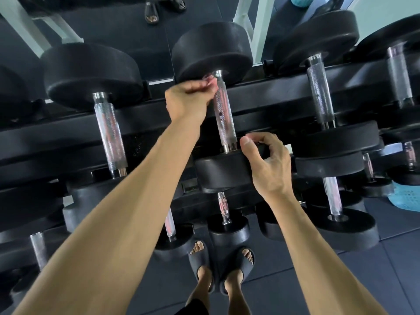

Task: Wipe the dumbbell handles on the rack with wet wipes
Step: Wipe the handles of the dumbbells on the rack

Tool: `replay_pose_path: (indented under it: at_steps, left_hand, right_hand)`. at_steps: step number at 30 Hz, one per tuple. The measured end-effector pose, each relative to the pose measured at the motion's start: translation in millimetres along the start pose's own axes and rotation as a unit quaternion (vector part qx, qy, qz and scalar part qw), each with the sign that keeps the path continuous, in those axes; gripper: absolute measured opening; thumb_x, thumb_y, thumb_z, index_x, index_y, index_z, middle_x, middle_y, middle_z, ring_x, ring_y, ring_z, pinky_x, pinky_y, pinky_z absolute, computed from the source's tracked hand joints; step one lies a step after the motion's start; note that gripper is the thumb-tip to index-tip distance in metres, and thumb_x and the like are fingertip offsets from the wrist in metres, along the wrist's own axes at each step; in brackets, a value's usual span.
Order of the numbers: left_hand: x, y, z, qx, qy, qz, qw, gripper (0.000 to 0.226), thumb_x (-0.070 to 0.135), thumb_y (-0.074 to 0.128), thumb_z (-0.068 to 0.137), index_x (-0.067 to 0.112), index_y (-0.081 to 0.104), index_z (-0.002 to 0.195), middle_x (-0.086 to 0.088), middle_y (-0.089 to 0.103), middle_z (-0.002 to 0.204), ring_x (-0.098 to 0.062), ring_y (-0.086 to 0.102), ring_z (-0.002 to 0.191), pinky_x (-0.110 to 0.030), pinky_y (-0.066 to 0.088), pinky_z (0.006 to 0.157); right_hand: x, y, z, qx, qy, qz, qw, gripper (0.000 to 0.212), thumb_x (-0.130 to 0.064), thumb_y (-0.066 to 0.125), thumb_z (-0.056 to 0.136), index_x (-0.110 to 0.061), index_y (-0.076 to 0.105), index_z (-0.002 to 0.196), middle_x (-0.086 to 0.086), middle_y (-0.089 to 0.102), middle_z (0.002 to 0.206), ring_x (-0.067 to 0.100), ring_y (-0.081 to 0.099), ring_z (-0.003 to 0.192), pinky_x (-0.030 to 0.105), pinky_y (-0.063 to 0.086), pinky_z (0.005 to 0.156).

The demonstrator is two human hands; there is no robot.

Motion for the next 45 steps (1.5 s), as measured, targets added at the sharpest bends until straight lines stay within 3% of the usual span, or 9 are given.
replay_pose_path:
  at_steps: [4,9,14,17,24,28,32,39,45]
  left_hand:
    - [-18.5,-1.9,-35.0,-0.071,-0.035,0.001,0.997,0.015,0.0,0.084,0.073,0.009,0.073,0.079,0.0,0.077,0.083,-0.007,0.074,0.079,-0.018,0.057,0.072]
    - [-1.1,5.1,-2.0,0.049,-0.077,-0.129,0.988,0.024,0.001,0.087,0.069,0.015,0.069,0.061,-0.001,0.073,0.063,-0.013,0.072,0.069,-0.027,0.06,0.075]
    - [-21.8,0.7,-30.7,-0.047,-0.065,-0.005,0.997,0.016,0.01,0.087,0.073,0.02,0.074,0.075,0.007,0.076,0.078,-0.005,0.072,0.078,-0.018,0.054,0.07]
    - [-14.9,2.9,-23.8,-0.028,-0.037,0.003,0.999,0.015,0.009,0.087,0.072,0.012,0.076,0.081,0.003,0.075,0.075,0.001,0.068,0.063,-0.015,0.052,0.063]
    - [4.4,8.3,-8.3,0.043,0.018,0.038,0.998,0.013,0.019,0.09,0.07,0.022,0.078,0.074,0.005,0.076,0.071,-0.007,0.066,0.066,-0.036,0.059,0.087]
    - [-6.4,3.6,-29.1,0.0,0.02,0.099,0.995,0.016,0.02,0.091,0.068,0.024,0.078,0.077,0.008,0.076,0.077,-0.005,0.072,0.078,-0.033,0.059,0.088]
    - [16.3,11.0,-20.1,0.082,0.04,0.054,0.994,0.014,0.017,0.089,0.072,0.022,0.076,0.074,0.007,0.075,0.067,-0.005,0.073,0.071,-0.031,0.059,0.086]
    - [3.2,4.3,-40.2,-0.01,0.052,0.177,0.983,0.016,0.021,0.089,0.072,0.024,0.079,0.084,0.011,0.077,0.082,-0.003,0.072,0.084,-0.028,0.057,0.09]
    - [32.0,15.0,-21.8,0.044,0.132,0.16,0.977,0.009,0.02,0.085,0.077,0.023,0.078,0.081,0.007,0.075,0.071,-0.001,0.071,0.072,-0.028,0.059,0.085]
  right_hand:
    - [-1.0,-1.4,-0.2,0.0,-0.003,0.005,1.0,0.047,-0.067,0.053,0.075,-0.03,0.069,0.097,-0.014,0.065,0.099,0.013,0.06,0.105,0.043,0.049,0.095]
    - [-0.3,-1.1,0.9,-0.002,-0.003,0.004,1.0,0.05,-0.067,0.053,0.074,-0.027,0.071,0.097,-0.016,0.065,0.1,0.012,0.059,0.107,0.04,0.047,0.098]
    - [-0.1,-1.5,1.4,0.0,-0.003,0.01,1.0,0.042,-0.065,0.054,0.075,-0.031,0.07,0.094,-0.013,0.065,0.097,0.016,0.061,0.104,0.046,0.049,0.094]
    - [0.6,-0.7,1.7,-0.002,-0.002,0.008,1.0,0.044,-0.066,0.053,0.074,-0.031,0.07,0.095,-0.014,0.065,0.098,0.015,0.061,0.104,0.045,0.049,0.094]
    - [-0.5,-0.9,2.1,-0.003,-0.014,0.004,1.0,0.052,-0.067,0.051,0.073,-0.025,0.072,0.096,-0.014,0.066,0.1,0.012,0.059,0.105,0.035,0.047,0.094]
    - [0.5,0.3,2.6,-0.025,-0.016,-0.002,1.0,0.051,-0.07,0.049,0.073,-0.029,0.069,0.096,-0.016,0.064,0.102,0.008,0.055,0.106,0.026,0.044,0.091]
    - [0.3,0.8,4.4,-0.05,-0.031,0.001,0.998,0.055,-0.072,0.05,0.073,-0.028,0.07,0.099,-0.017,0.063,0.103,0.004,0.053,0.106,0.015,0.038,0.087]
    - [3.0,0.6,11.4,-0.097,-0.063,0.003,0.993,0.062,-0.076,0.05,0.073,-0.026,0.068,0.105,-0.014,0.061,0.108,0.008,0.056,0.108,0.043,0.046,0.098]
    - [5.6,2.4,12.4,-0.125,-0.05,0.016,0.991,0.078,-0.08,0.049,0.067,-0.026,0.06,0.123,-0.018,0.051,0.117,0.008,0.05,0.12,0.036,0.04,0.107]
Point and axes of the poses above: each hand's wrist, its own z-axis towards the middle knuckle, its own y-axis out of the palm, x = y × z, the point moved 8 cm from there along z, towards the middle knuckle
